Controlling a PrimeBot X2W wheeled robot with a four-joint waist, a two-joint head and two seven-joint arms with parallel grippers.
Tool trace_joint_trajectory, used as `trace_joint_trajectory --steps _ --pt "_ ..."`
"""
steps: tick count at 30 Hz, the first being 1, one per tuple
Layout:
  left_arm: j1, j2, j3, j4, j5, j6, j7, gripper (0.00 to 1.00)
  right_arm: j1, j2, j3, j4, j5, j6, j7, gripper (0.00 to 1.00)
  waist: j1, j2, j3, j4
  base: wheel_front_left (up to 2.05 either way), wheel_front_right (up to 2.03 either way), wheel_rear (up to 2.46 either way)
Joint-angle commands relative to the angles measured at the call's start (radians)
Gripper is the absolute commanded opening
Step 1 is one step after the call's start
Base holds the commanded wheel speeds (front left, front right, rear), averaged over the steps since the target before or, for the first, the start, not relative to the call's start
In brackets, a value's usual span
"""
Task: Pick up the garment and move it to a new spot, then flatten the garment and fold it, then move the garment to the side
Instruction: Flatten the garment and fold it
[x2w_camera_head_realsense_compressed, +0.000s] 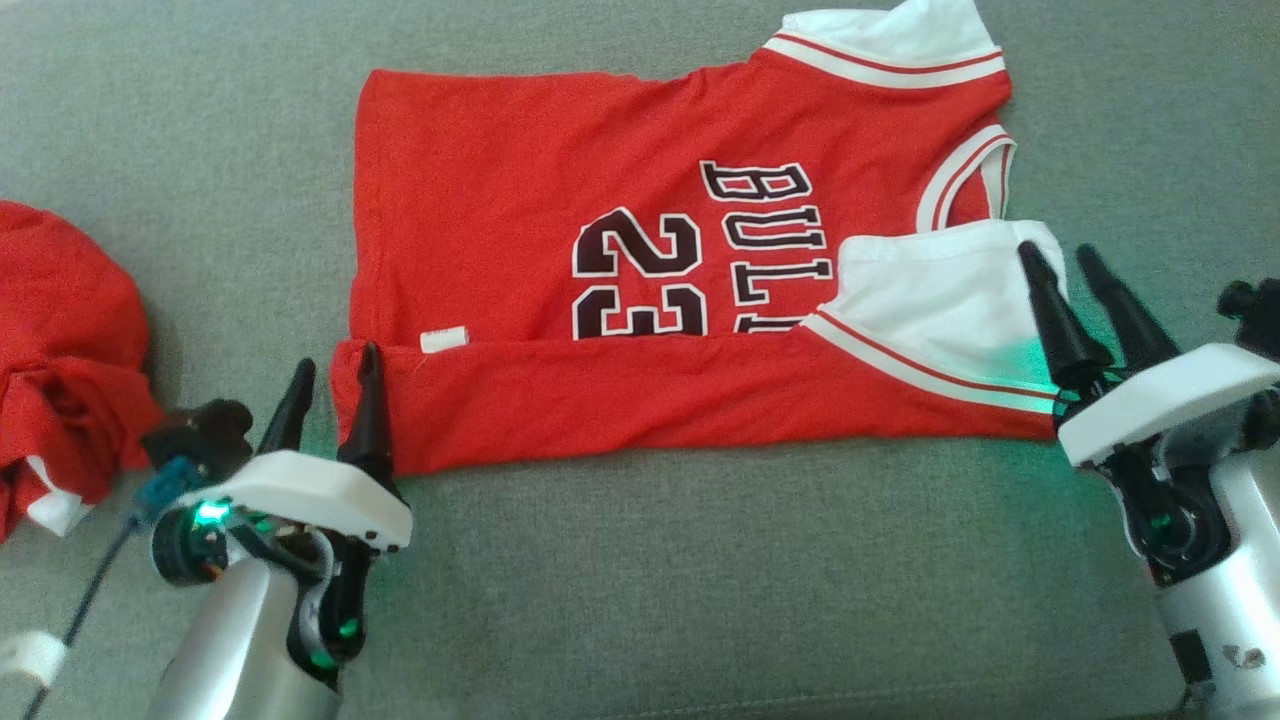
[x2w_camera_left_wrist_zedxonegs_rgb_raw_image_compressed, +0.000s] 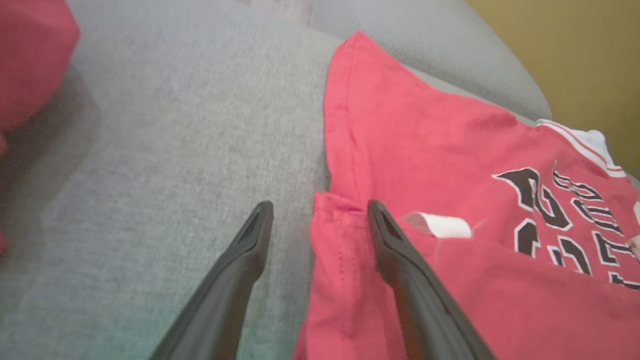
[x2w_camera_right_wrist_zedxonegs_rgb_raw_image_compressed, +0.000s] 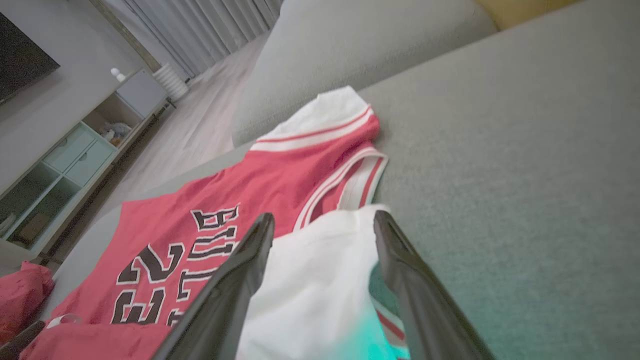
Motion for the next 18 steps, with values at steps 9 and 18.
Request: trace_joint_trajectory --steps 9,18 --pt "0.007 0.016 0.012 -0.078 0.230 0.138 -0.309 1.00 0.080 -0.013 -0.049 -0.110 -0.255 -0.001 -0.277 1.00 0.0000 0.0000 -0.029 -0.012 0.00 0.00 0.00" --pt "0.064 0.047 -0.036 -0.178 0.367 0.225 -0.321 1.00 0.228 0.088 -0.107 -0.338 -0.400 -0.001 -0.245 1.00 0.0000 0.0000 -0.054 -0.035 0.00 0.00 0.00"
